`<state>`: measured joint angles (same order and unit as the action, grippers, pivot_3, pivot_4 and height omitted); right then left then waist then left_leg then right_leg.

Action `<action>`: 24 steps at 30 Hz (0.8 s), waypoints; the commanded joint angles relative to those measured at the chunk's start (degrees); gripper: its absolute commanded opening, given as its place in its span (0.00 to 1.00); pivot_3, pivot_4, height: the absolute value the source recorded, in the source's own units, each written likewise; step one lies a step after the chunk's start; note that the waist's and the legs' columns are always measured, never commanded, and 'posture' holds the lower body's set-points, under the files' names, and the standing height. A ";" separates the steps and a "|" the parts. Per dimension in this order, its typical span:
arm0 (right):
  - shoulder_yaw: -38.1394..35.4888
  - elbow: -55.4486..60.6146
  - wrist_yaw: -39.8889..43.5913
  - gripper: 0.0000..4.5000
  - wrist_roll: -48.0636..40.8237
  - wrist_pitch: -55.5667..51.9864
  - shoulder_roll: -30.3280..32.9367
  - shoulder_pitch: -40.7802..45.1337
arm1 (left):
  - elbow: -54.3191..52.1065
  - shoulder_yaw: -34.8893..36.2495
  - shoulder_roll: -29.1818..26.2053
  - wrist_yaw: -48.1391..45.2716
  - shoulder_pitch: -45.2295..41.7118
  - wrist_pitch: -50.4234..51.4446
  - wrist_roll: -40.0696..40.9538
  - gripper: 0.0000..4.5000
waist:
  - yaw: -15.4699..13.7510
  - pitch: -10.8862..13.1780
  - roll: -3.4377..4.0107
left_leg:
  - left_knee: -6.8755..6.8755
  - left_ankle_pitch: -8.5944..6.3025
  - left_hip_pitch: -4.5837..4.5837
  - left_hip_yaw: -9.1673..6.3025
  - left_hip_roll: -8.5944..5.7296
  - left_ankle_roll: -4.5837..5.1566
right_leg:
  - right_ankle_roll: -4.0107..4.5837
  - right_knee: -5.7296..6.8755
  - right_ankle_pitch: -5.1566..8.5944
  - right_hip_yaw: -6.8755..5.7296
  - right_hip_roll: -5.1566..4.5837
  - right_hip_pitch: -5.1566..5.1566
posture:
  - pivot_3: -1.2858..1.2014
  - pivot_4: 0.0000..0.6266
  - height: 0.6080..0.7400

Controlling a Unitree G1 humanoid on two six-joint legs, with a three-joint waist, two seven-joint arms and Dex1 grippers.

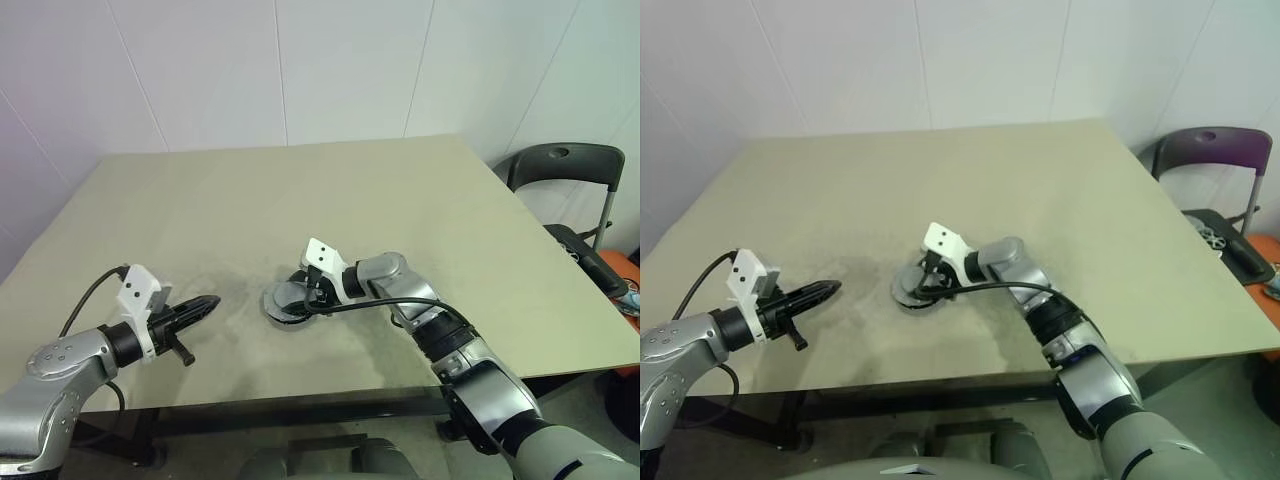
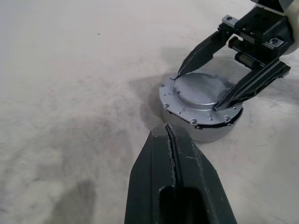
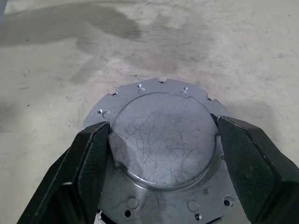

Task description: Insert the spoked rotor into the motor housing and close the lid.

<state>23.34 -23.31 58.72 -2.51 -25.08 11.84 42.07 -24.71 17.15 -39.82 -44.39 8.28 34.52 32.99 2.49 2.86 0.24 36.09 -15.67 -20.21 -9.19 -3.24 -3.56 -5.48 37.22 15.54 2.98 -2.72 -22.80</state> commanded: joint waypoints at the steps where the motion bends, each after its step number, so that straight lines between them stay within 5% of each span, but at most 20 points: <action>1: -0.62 -0.33 0.63 0.73 0.30 1.39 0.77 1.43 | 0.10 0.35 -0.15 0.29 -1.00 -1.24 -0.33 0.00 | -0.01 0.00 0.00 | 0.00 0.00 0.00 0.00 0.00 0.00 | 0.00 0.00 0.00 0.00 0.00 0.00 | 0.52 0.00 1.00; 24: 1.62 -2.68 0.58 0.73 3.75 4.45 1.07 0.07 | 0.72 -1.09 0.53 0.86 -2.87 -1.28 -0.02 0.00 | -0.04 -0.01 0.00 | 0.02 0.00 0.19 0.00 -0.01 0.00 | 0.00 0.01 0.00 0.00 0.00 0.18 | 0.52 0.00 1.00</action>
<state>24.45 -24.95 59.96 -0.19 -20.24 12.66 42.02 -23.52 15.90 -39.23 -43.60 6.21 34.23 32.99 2.45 2.86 0.23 36.10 -15.67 -19.99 -9.19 -3.24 -3.56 -5.47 37.23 15.54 2.98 -2.71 -22.59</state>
